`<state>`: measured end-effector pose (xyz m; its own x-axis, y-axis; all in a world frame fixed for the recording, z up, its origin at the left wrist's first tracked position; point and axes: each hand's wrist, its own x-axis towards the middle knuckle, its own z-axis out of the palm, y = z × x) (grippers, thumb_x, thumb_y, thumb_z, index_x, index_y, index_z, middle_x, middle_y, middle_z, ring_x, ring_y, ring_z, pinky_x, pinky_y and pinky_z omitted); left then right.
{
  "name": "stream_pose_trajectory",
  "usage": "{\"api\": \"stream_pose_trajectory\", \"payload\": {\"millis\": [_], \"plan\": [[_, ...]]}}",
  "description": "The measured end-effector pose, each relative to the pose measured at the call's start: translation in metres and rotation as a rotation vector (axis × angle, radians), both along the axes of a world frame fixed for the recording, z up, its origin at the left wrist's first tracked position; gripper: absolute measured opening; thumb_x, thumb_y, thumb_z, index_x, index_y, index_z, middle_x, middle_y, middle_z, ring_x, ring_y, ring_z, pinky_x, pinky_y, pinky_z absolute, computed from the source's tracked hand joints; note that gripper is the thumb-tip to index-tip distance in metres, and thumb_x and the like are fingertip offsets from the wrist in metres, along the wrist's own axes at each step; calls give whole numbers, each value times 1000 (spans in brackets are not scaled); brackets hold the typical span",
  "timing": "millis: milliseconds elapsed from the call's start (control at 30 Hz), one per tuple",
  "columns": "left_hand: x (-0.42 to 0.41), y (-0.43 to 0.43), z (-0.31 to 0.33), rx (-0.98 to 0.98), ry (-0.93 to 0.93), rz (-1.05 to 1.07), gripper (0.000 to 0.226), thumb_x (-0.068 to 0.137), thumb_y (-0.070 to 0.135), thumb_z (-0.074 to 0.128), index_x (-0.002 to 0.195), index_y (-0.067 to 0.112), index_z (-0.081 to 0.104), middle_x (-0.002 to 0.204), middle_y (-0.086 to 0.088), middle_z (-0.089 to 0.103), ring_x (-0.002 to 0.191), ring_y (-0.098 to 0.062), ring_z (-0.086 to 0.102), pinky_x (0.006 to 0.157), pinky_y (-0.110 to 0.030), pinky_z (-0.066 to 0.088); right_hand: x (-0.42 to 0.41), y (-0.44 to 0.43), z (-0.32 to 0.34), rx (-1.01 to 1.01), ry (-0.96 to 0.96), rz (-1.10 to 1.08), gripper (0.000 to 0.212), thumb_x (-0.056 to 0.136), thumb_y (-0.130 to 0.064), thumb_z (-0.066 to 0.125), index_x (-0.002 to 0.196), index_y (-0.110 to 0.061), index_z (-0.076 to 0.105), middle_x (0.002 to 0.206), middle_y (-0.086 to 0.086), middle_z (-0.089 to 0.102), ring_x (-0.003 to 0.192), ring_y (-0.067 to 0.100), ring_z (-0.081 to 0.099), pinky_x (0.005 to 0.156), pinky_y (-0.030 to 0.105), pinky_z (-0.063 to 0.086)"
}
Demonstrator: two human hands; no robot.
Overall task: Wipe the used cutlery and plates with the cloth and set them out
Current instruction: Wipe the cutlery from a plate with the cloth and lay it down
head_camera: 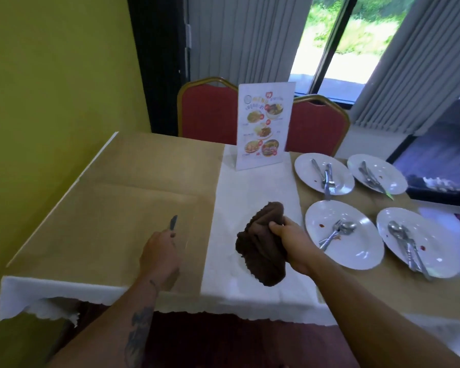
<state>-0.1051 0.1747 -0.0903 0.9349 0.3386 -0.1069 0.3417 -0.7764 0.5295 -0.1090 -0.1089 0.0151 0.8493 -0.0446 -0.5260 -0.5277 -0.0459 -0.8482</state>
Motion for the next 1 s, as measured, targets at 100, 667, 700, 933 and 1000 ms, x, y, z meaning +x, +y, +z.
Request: {"api": "stream_pose_trajectory", "payload": {"millis": [100, 667, 700, 933, 1000], "plan": [[21, -43, 15, -61, -67, -68, 34, 88, 9, 49, 115, 15, 68, 117, -10, 66, 103, -30, 62, 84, -35, 53, -5, -43, -1, -2, 22, -150, 26, 101, -22, 56, 126, -15, 58, 118, 13, 70, 110, 32, 67, 103, 52, 51], [29, -352, 27, -41, 130, -522, 19, 86, 26, 58, 96, 17, 72, 106, -8, 66, 94, -28, 64, 77, -31, 51, -31, -284, -13, 233, 41, -464, 30, 105, -25, 47, 124, -11, 65, 119, 19, 71, 113, 36, 65, 102, 49, 50], [28, -357, 25, -13, 126, -487, 18, 87, 28, 57, 96, 18, 70, 105, -7, 63, 93, -28, 64, 77, -32, 52, -31, -293, -15, 239, 50, -448, 30, 105, -26, 48, 125, -12, 66, 119, 18, 72, 114, 35, 66, 105, 49, 48], [21, -385, 22, 13, 129, -296, 13, 79, 19, 59, 92, 17, 57, 99, -4, 53, 87, -27, 60, 79, -37, 56, -22, -338, -22, 251, 85, -290, 30, 103, -27, 52, 127, -15, 66, 115, 14, 75, 112, 35, 69, 106, 51, 49], [23, -389, 24, -17, 155, -253, 18, 76, 17, 61, 94, 15, 59, 99, -6, 54, 86, -27, 61, 79, -35, 56, -15, -339, -22, 266, 84, -262, 31, 103, -27, 53, 128, -15, 65, 118, 15, 74, 113, 35, 69, 105, 50, 49]]}}
